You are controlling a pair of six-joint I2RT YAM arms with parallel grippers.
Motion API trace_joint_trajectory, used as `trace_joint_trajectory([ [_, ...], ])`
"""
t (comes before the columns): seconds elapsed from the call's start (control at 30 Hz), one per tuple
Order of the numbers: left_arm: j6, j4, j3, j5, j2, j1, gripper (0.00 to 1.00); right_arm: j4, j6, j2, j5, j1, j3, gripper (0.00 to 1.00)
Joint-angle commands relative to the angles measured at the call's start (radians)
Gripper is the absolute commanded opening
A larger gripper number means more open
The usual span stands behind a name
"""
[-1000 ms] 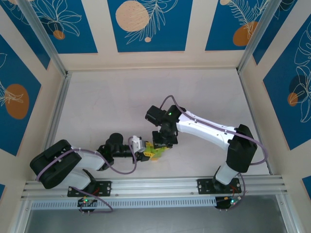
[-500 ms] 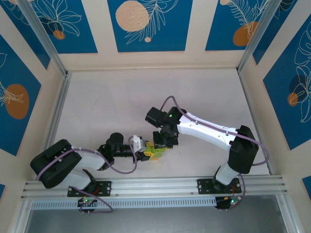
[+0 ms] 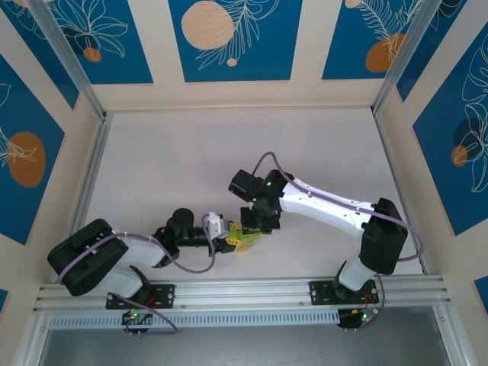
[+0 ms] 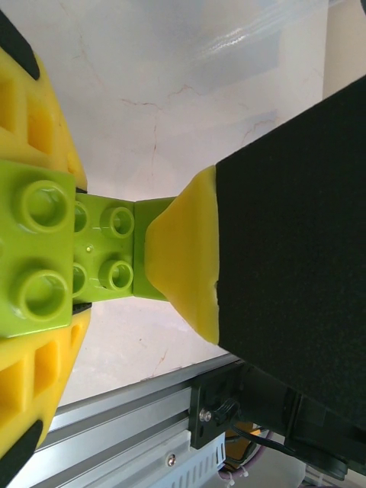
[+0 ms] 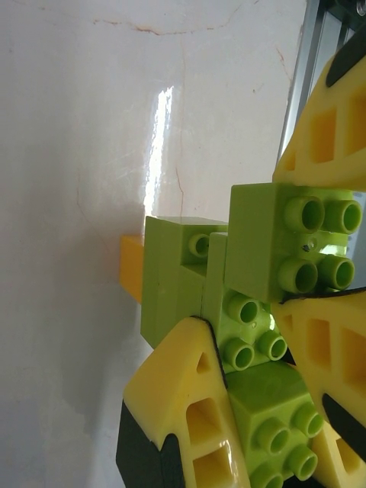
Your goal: Assemble a carrot with lego
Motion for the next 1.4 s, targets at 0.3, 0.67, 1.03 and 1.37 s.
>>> trace_joint_trajectory([
  [0.3, 0.022, -0.066, 0.004, -0.033, 0.024, -0.009, 0.26, -0.11, -0.013, 0.099, 0.074, 0.02, -0.021, 0.26],
  [0.67, 0.021, -0.067, 0.005, -0.033, 0.026, -0.009, 0.26, -0.081, -0.075, 0.072, 0.103, 0.02, 0.053, 0.65],
  [1.03, 0.012, -0.078, 0.009, -0.019, 0.012, -0.009, 0.29, -0.074, -0.174, -0.079, 0.158, -0.051, 0.142, 0.74],
  [1.37, -0.141, -0.105, -0.011, 0.006, -0.182, -0.009, 0.23, 0.008, -0.297, -0.208, 0.103, -0.187, 0.097, 0.73],
])
